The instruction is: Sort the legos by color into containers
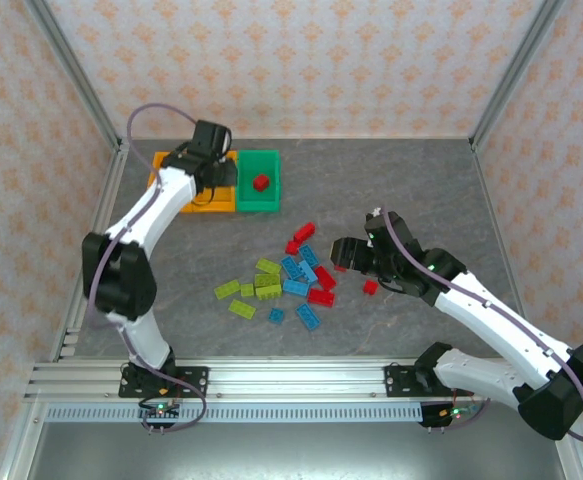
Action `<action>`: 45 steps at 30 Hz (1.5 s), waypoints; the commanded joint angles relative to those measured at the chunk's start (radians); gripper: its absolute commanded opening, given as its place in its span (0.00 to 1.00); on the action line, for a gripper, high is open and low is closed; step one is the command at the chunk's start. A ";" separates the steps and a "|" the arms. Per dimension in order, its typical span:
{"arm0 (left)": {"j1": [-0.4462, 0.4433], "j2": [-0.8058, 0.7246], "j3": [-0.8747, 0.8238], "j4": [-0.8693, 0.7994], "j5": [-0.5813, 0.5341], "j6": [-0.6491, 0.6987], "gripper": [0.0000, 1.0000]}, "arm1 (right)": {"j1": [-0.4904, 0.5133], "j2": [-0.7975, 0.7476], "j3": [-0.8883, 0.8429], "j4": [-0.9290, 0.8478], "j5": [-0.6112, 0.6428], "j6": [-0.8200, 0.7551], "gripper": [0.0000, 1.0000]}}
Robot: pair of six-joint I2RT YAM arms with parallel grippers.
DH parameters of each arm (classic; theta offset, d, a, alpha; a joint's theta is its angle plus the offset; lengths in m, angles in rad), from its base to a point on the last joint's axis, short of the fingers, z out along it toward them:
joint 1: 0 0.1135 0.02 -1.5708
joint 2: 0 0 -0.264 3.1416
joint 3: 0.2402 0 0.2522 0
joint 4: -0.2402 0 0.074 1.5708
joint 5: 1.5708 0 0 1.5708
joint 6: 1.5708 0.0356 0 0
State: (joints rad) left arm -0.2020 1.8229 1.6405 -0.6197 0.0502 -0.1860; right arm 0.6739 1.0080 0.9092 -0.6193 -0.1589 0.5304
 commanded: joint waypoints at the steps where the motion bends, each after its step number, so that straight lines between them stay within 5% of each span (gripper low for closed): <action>1: 0.049 0.154 0.127 -0.067 0.007 -0.007 0.13 | 0.008 -0.013 0.023 0.001 0.035 0.019 0.77; 7: 0.095 0.317 0.277 -0.114 0.007 -0.014 0.15 | 0.007 -0.061 0.005 -0.008 0.036 0.038 0.77; 16: 0.097 0.274 0.263 -0.099 0.038 -0.007 0.42 | 0.008 -0.066 -0.010 -0.014 0.073 0.062 0.77; 24: 0.081 0.032 0.099 -0.035 0.171 -0.061 0.44 | 0.006 -0.025 -0.032 -0.019 0.218 0.164 0.85; 29: -0.087 -0.293 -0.104 0.035 0.210 -0.040 0.43 | -0.029 0.082 -0.041 -0.048 0.329 0.211 0.87; 38: -0.313 -0.584 -0.239 -0.115 0.371 0.255 0.44 | -0.091 0.297 -0.103 -0.050 0.268 0.277 0.88; 45: -0.324 -0.693 -0.396 -0.055 0.463 0.395 0.69 | -0.091 0.354 -0.216 0.061 0.177 0.345 0.76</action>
State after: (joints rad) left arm -0.5175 1.1591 1.2808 -0.6701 0.4419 0.1028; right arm 0.5858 1.3521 0.7250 -0.6022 0.0437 0.8223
